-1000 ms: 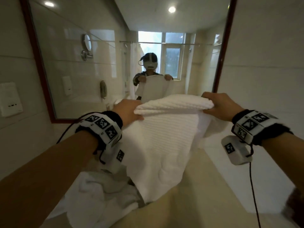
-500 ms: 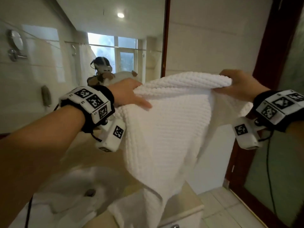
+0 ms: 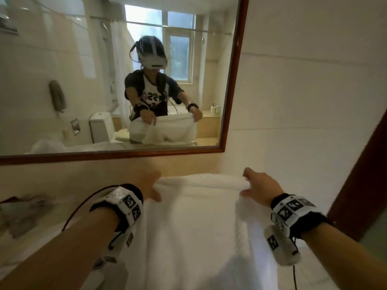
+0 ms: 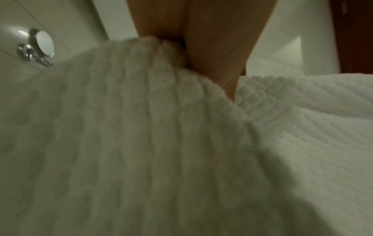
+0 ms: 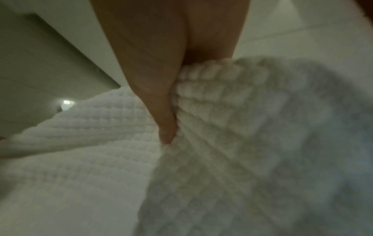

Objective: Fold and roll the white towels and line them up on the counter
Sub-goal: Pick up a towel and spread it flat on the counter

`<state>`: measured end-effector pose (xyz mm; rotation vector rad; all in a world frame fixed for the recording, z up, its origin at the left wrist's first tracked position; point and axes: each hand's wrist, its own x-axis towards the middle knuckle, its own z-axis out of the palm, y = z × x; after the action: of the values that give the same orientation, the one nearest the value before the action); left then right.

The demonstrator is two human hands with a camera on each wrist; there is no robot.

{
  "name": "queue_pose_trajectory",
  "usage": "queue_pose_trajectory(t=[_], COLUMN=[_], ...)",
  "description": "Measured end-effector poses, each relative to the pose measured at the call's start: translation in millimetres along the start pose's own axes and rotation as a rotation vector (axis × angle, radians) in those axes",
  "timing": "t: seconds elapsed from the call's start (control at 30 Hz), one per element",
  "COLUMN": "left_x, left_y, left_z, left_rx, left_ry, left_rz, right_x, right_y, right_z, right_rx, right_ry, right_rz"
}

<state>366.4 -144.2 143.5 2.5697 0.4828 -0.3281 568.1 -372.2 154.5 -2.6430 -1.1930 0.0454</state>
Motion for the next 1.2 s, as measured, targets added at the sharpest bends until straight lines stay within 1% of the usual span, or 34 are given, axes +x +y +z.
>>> queue_pose_trajectory(t=[0.03, 0.07, 0.1, 0.13, 0.2, 0.23, 0.27, 0.3, 0.33, 0.37, 0.4, 0.43, 0.47, 0.5, 0.53, 0.57, 0.6, 0.7, 0.8, 0.83, 0.9, 0.93, 0.97, 1.07, 1.1, 1.13, 1.2], left_x=[25, 49, 71, 90, 121, 132, 141, 149, 159, 163, 165, 161, 162, 165, 169, 171, 176, 183, 191, 193, 190, 183, 175, 153, 156, 162, 177], left_y=[-11, -21, -35, -48, -63, -69, -77, -86, -99, -102, -101, -97, -94, -94, -97, -98, -99, -108, -108, -109, -119, -124, -127, -144, -149, -149, -144], left_z=[-3, -3, 1, 7, 25, 34, 41, 52, 68, 83, 100, 111, 120, 131, 141, 144, 146, 143, 132, 129, 141, 154, 168, 213, 214, 204, 168], left_rx=[0.036, 0.145, 0.252, 0.295, 0.299, 0.327, 0.398, 0.478, 0.483, 0.456, 0.483, 0.540, 0.511, 0.477, 0.361, 0.234, 0.211, 0.165, 0.148, 0.138, 0.162, 0.225, 0.306, 0.425, 0.429, 0.391, 0.330], left_ry=[0.130, 0.164, 0.193, 0.250, 0.244, 0.296, 0.312, 0.363, 0.391, 0.332, 0.278, 0.203, 0.129, 0.005, -0.144, -0.269, -0.292, -0.277, -0.287, -0.280, -0.241, -0.143, -0.018, 0.145, 0.133, 0.109, 0.080], left_rz=[-0.068, -0.221, -0.315, -0.353, -0.407, -0.418, -0.413, -0.395, -0.342, -0.297, -0.221, -0.141, -0.090, -0.095, -0.155, -0.228, -0.271, -0.283, -0.269, -0.267, -0.227, -0.184, -0.153, -0.143, -0.136, -0.144, -0.197], right_x=[24, 48, 69, 90, 123, 136, 146, 153, 156, 157, 156, 153, 149, 145, 141, 139, 140, 147, 157, 163, 178, 186, 193, 194, 193, 193, 200], right_y=[4, 8, 12, 15, 21, 24, 27, 30, 33, 35, 35, 35, 34, 30, 26, 24, 23, 22, 16, 16, 23, 29, 36, 46, 47, 48, 51], right_z=[17, 34, 52, 71, 106, 122, 140, 156, 169, 179, 187, 195, 203, 210, 217, 224, 231, 243, 241, 236, 224, 220, 219, 231, 235, 236, 239], right_rx=[-0.020, -0.034, -0.045, -0.048, -0.054, -0.077, -0.119, -0.176, -0.224, -0.249, -0.241, -0.208, -0.180, -0.161, -0.147, -0.137, -0.131, -0.121, -0.100, -0.073, -0.016, -0.019, -0.039, -0.118, -0.126, -0.122, -0.093], right_ry=[-0.012, -0.021, -0.026, -0.031, -0.023, -0.035, -0.066, -0.110, -0.143, -0.173, -0.211, -0.271, -0.357, -0.473, -0.594, -0.698, -0.760, -0.786, -0.789, -0.743, -0.516, -0.430, -0.434, -0.694, -0.739, -0.756, -0.767], right_rz=[0.006, 0.008, 0.006, 0.012, 0.025, 0.037, 0.047, 0.045, 0.033, 0.004, -0.050, -0.115, -0.187, -0.242, -0.279, -0.282, -0.263, -0.185, -0.170, -0.154, -0.109, -0.108, -0.131, -0.178, -0.178, -0.174, -0.156])
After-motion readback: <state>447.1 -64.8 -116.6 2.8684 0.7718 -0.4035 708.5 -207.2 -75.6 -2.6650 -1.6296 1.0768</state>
